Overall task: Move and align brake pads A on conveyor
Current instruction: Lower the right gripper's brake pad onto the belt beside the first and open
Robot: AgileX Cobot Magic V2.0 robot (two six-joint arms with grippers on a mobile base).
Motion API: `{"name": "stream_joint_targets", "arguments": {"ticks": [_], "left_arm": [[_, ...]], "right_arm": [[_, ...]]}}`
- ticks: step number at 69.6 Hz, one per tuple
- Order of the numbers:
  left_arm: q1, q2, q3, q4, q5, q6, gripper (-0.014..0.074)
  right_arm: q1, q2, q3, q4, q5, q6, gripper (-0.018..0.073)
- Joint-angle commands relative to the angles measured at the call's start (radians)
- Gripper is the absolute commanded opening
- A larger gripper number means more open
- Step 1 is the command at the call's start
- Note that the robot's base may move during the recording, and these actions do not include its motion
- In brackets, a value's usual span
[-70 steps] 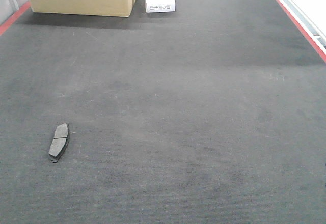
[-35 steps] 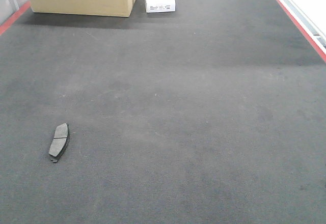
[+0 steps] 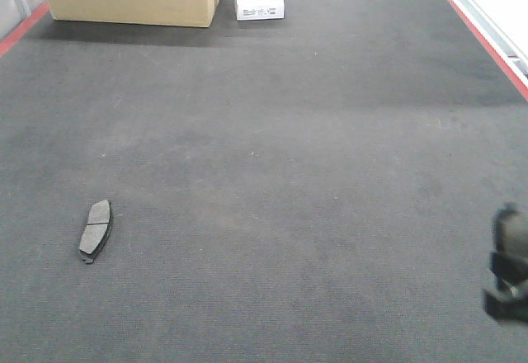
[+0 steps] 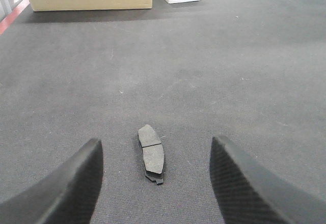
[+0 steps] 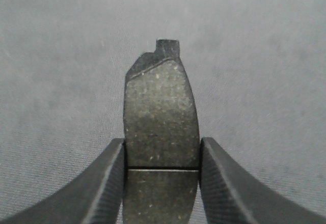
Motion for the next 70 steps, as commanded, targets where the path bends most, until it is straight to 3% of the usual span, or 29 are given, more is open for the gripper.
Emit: {"name": "stream_joint_targets", "arguments": {"ticks": [1,29,70], "left_arm": [[-0.003,0.003,-0.024,-0.013,-0.075,-0.001,0.0425],[-0.003,0.003,-0.024,-0.013,-0.075,-0.001,0.0425],[-0.003,0.003,-0.024,-0.013,-0.075,-0.001,0.0425]], "right_arm": [[0.001,0.135,-0.096,0.001,-0.077,-0.004,0.0008],[0.0,0.642,-0.41,0.009,-0.008,-0.001,0.0015],[0.0,1.038,-0.693,-0.01,0.159,-0.009,0.0024]]}}
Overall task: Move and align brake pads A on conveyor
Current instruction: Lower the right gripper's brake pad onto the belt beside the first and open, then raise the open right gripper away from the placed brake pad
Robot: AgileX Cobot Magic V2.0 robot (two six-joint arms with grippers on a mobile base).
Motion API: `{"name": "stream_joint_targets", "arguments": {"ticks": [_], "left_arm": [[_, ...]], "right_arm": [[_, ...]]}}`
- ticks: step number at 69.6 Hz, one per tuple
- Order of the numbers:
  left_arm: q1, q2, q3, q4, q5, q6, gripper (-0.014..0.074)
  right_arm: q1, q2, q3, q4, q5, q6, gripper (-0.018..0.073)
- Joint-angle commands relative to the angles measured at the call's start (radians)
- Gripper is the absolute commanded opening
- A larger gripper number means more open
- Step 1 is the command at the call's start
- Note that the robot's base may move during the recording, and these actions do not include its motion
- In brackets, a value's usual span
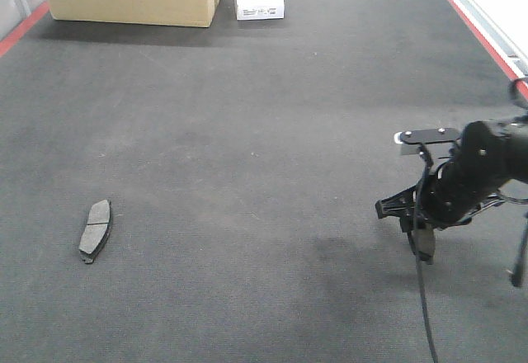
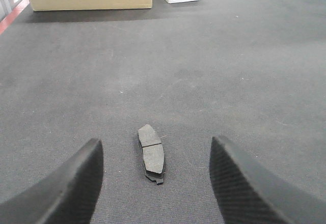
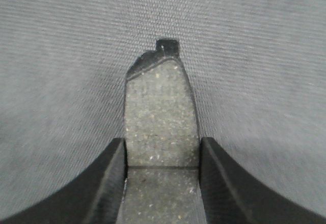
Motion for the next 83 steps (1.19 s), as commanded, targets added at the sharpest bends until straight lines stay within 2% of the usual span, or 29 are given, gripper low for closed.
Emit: {"name": "stream_joint_targets", "arguments": {"ticks": [1,15,33,40,73,83], "left_arm": [[-0.003,0.003,-0.025,-0.013,-0.075,-0.001,0.0425],[-0.003,0.003,-0.025,-0.013,-0.075,-0.001,0.0425],[-0.003,0.003,-0.025,-0.013,-0.075,-0.001,0.0425],[-0.003,0.003,-0.025,-0.013,-0.075,-0.001,0.0425],[-0.003,0.003,-0.025,-0.013,-0.075,-0.001,0.0425],[-0.003,0.003,-0.025,-0.013,-0.075,-0.001,0.0425]], "right_arm": [[0.0,-0.004,-0.066,-0.013,-0.005,-0.011,0.0026],[0.0,0.083,-0.147,-0.015,0.092,-0.041,0.009],[0.0,0.104,-0.171,-0.013,0.149,-0.039,0.0346],[0.0,0.087,-0.17,-0.011,0.139,-0.023,0.0403],[0.001,-0.273,-0.16,-0.009,0.164,-0.005,0.0366],[0.001,-0.438,-0.069,-0.011,0.086,-0.004,0.0366]]}}
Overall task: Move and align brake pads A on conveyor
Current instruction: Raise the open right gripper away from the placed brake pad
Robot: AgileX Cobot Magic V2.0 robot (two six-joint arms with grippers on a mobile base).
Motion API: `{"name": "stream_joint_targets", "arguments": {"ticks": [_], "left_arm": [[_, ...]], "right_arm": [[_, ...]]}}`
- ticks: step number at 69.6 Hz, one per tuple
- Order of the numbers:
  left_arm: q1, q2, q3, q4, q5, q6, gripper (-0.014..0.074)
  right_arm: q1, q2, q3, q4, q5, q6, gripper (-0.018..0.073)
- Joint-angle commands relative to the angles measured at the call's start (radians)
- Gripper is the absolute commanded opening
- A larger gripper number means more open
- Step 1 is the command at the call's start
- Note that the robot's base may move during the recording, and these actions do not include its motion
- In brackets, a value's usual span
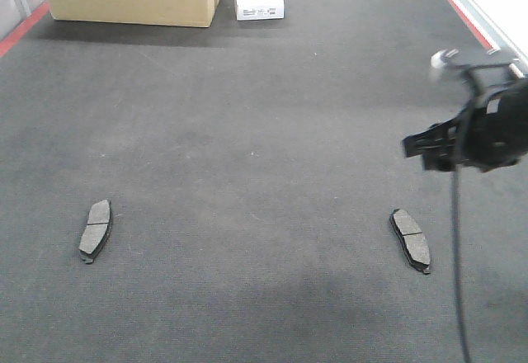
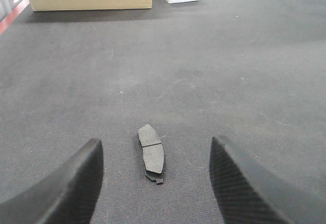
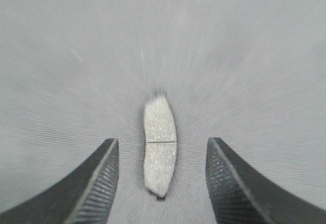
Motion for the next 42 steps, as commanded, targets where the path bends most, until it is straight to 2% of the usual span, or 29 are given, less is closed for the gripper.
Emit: {"name": "stream_joint_targets", "arguments": {"ticks": [1,14,31,42], "left_arm": [[-0.003,0.003,-0.025,-0.013,-0.075,-0.001,0.0425],[-0.003,0.003,-0.025,-0.013,-0.075,-0.001,0.0425],[-0.003,0.003,-0.025,-0.013,-0.075,-0.001,0.0425],[-0.003,0.003,-0.025,-0.013,-0.075,-0.001,0.0425]], "right_arm": [[0.001,-0.144,0.039,-0.011,-0.088,-0.003,0.0366],[0.001,-0.382,0.22,-0.013,-0.217,-0.004,0.0366],[0.001,-0.674,0.431,-0.017,-0.304,-0.009,0.0366],[0.001,-0.862,0.586,-0.021,-0.406,-0.009,0.0363]]}}
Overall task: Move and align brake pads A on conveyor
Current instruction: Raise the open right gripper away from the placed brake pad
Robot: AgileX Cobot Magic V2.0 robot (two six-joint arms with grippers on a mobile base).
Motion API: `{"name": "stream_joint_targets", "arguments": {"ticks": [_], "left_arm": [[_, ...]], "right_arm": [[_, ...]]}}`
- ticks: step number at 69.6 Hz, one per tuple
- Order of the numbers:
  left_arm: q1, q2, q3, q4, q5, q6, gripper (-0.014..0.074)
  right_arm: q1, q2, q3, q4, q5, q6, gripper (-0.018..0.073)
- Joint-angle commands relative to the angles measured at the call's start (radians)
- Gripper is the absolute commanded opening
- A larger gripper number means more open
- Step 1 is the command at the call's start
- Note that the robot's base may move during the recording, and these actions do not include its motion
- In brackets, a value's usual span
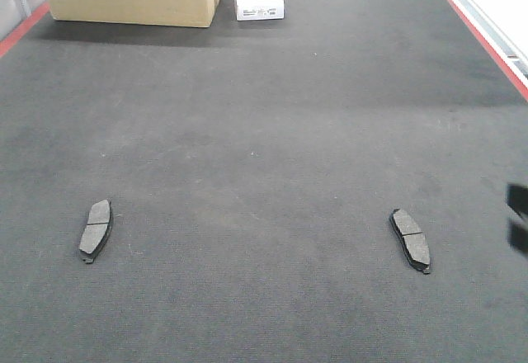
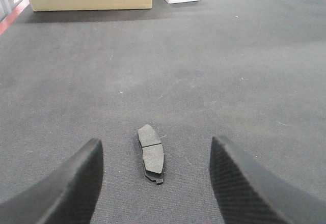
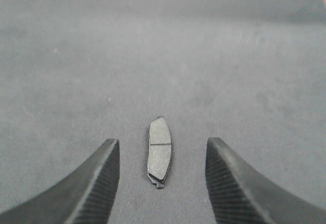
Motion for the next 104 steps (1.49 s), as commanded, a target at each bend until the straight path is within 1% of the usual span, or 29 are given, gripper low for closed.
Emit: {"name": "stream_joint_targets", "arguments": {"ticks": [1,21,32,104], "left_arm": [[-0.003,0.003,-0.025,-0.013,-0.075,-0.001,0.0425],[-0.003,0.003,-0.025,-0.013,-0.075,-0.001,0.0425],[-0.003,0.003,-0.025,-0.013,-0.075,-0.001,0.0425],[-0.003,0.003,-0.025,-0.013,-0.075,-0.001,0.0425]], "right_arm": [[0.001,-0.106,0.06,-0.015,-0.145,-0.009,0.0363],[0.001,-0.323,0.28,-0.02,-0.342,-0.013,0.0363],[0.001,-0.353,0.337,-0.048,-0.43,-0.013,0.0363],[0.001,-0.352,0.337,-0.048,-0.422,-0.01,0.0363]]}}
